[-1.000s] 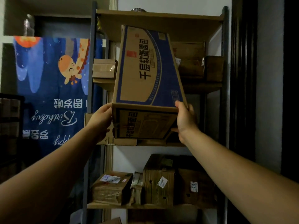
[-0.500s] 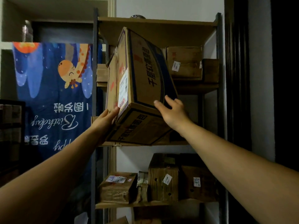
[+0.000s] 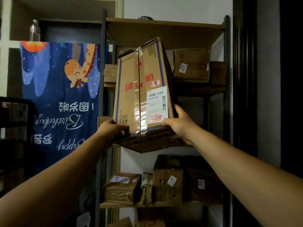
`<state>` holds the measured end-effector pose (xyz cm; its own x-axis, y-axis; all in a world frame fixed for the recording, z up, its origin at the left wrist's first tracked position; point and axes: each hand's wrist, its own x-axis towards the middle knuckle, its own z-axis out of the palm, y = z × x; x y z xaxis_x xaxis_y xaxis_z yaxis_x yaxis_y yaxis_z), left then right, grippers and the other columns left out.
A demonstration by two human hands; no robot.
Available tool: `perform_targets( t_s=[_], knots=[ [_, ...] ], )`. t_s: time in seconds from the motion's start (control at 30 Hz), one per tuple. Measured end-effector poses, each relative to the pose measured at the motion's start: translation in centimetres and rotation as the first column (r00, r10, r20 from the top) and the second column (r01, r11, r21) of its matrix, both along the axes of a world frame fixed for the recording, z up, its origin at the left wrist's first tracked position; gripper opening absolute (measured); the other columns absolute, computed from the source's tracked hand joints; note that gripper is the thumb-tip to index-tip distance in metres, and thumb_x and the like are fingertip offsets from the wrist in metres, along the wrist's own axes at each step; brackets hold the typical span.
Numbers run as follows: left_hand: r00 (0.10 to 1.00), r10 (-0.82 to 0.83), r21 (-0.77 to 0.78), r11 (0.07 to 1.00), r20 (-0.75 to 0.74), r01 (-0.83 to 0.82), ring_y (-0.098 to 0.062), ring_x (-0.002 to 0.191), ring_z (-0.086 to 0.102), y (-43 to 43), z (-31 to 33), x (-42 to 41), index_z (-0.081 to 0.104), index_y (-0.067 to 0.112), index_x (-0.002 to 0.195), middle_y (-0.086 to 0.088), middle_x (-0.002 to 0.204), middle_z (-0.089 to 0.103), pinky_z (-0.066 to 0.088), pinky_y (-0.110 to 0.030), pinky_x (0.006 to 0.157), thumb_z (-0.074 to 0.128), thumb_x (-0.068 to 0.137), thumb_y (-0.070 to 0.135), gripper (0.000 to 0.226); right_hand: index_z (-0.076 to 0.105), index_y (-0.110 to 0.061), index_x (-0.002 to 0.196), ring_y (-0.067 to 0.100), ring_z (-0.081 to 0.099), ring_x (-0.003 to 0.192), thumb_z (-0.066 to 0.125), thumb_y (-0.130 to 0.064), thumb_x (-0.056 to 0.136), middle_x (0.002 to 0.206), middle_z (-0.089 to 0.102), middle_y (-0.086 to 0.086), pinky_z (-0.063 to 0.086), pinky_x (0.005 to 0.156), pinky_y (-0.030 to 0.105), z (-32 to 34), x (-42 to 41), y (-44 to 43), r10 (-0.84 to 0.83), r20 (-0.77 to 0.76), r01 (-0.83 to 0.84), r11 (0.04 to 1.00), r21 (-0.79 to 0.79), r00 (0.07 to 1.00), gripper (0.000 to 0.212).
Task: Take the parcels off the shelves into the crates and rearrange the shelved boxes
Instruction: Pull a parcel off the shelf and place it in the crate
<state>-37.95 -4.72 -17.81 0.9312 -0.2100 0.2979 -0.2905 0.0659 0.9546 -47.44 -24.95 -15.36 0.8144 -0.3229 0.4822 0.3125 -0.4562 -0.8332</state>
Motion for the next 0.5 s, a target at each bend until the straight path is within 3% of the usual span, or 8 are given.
perform_targets(
  t_s=[0.07, 0.13, 0.27, 0.5],
  knots=[
    [0.999, -0.043, -0.05, 0.998, 0.006, 0.043, -0.027, 0.091, 0.065, 0.2, -0.2, -0.2, 0.05, 0.014, 0.117, -0.014, 0.115, 0.059, 0.055, -0.037, 0.071, 0.06, 0.086, 0.004, 0.035, 0.015, -0.028, 0.151, 0.027, 0.046, 0.126, 0.066, -0.008, 0.082, 0.142, 0.045, 0.002, 0.043, 0.101, 0.053, -0.4, -0.6, -0.5, 0.032, 0.011, -0.032, 0.999, 0.024, 0.999, 0.089],
    [0.996, -0.089, -0.092, 0.992, 0.023, 0.091, -0.03, 0.093, 0.064, 0.4, -0.6, -0.2, 0.039, 0.028, 0.131, -0.011, 0.116, 0.056, 0.056, -0.043, 0.074, 0.059, 0.086, 0.004, 0.055, 0.014, -0.028, 0.151, 0.026, 0.047, 0.124, 0.063, -0.003, 0.083, 0.14, 0.048, 0.004, 0.043, 0.102, 0.052, -1.0, -1.1, -1.0, 0.061, 0.031, -0.063, 0.996, 0.056, 0.998, 0.087],
    [0.99, -0.094, -0.081, 0.991, 0.101, 0.103, -0.035, 0.096, 0.062, 0.5, -1.8, -0.5, 0.023, 0.043, 0.141, -0.006, 0.111, 0.054, 0.05, -0.061, 0.084, 0.058, 0.086, 0.002, 0.076, 0.015, -0.027, 0.15, 0.018, 0.052, 0.113, 0.063, 0.004, 0.082, 0.13, 0.055, 0.004, 0.047, 0.096, 0.041, -2.6, -1.8, -1.6, 0.082, 0.073, -0.089, 0.991, 0.095, 0.994, 0.089],
    [0.984, -0.061, -0.174, 0.98, 0.17, 0.091, -0.03, 0.102, 0.062, 0.6, -3.7, -1.1, 0.024, 0.04, 0.141, -0.007, 0.116, 0.06, 0.053, -0.053, 0.082, 0.055, 0.087, -0.005, 0.077, 0.011, -0.029, 0.15, 0.021, 0.052, 0.117, 0.063, 0.006, 0.082, 0.128, 0.054, 0.003, 0.046, 0.099, 0.048, -4.6, -2.2, -1.9, 0.093, 0.084, -0.1, 0.991, 0.087, 0.992, 0.093]
  ],
)
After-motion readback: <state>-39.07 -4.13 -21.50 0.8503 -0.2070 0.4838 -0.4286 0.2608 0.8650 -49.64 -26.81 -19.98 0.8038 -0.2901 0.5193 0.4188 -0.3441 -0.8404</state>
